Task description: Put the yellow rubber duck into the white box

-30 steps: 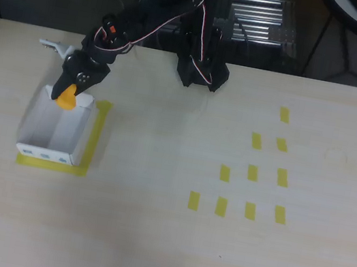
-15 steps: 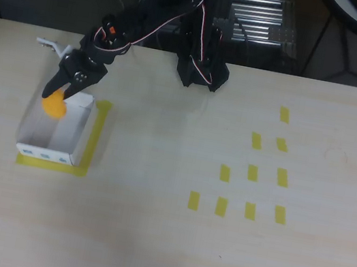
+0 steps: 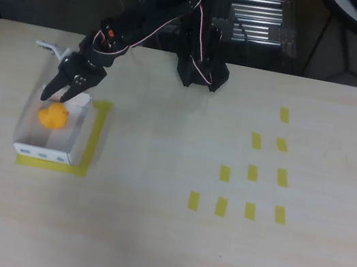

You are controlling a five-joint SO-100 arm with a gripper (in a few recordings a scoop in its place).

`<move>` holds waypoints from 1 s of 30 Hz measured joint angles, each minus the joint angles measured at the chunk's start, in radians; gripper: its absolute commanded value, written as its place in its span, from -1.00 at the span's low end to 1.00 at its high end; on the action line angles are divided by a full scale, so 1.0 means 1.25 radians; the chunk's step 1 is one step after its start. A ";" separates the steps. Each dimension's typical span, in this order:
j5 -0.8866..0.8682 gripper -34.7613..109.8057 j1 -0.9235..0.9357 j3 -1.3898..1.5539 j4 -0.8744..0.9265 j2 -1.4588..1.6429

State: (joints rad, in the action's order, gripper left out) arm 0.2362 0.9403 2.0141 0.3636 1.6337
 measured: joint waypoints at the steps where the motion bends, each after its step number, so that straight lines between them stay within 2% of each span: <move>1: 0.000 -0.35 -0.006 0.000 0.001 0.004; 4: 0.000 -0.52 -0.038 0.000 0.028 0.050; 13: -0.103 -0.52 -0.214 0.000 0.214 0.328; 18: -0.191 -0.52 -0.344 0.017 0.258 0.540; 26: -0.304 -0.52 -0.609 0.280 0.401 0.978; 30: -0.319 -0.52 -0.681 0.461 0.464 1.187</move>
State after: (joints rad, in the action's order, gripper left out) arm -0.1626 0.0890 2.5909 0.9434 3.1170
